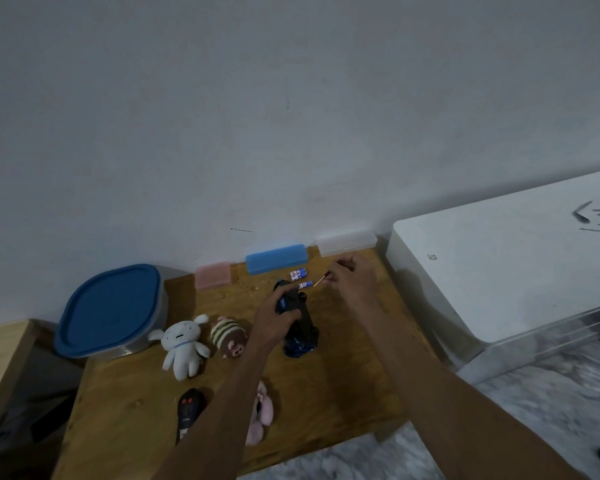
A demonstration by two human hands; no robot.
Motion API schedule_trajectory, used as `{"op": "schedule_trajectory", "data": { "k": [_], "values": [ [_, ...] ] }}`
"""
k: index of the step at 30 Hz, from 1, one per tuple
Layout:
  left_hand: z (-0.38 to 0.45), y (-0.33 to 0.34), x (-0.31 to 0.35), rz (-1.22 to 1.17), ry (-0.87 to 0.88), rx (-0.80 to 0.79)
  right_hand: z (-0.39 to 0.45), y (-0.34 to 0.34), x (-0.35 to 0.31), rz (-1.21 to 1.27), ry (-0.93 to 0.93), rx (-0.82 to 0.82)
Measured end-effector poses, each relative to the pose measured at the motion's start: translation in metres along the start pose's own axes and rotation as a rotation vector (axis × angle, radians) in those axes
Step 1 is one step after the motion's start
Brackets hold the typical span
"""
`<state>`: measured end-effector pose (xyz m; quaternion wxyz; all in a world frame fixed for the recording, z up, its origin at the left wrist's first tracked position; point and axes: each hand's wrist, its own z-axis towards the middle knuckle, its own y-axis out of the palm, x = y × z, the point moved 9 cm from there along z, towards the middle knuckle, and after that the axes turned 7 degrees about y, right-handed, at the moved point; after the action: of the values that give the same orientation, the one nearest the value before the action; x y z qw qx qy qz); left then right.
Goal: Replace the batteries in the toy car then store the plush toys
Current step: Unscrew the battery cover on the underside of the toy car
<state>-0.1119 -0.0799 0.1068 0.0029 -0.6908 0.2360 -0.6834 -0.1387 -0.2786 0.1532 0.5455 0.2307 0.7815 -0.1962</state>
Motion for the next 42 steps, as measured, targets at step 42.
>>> {"op": "schedule_trajectory", "data": {
  "k": [42],
  "values": [
    [-0.014,-0.013,0.000,-0.083,0.025,-0.023,-0.022,0.035,0.003,0.033,-0.042,-0.142]
  ]
}}
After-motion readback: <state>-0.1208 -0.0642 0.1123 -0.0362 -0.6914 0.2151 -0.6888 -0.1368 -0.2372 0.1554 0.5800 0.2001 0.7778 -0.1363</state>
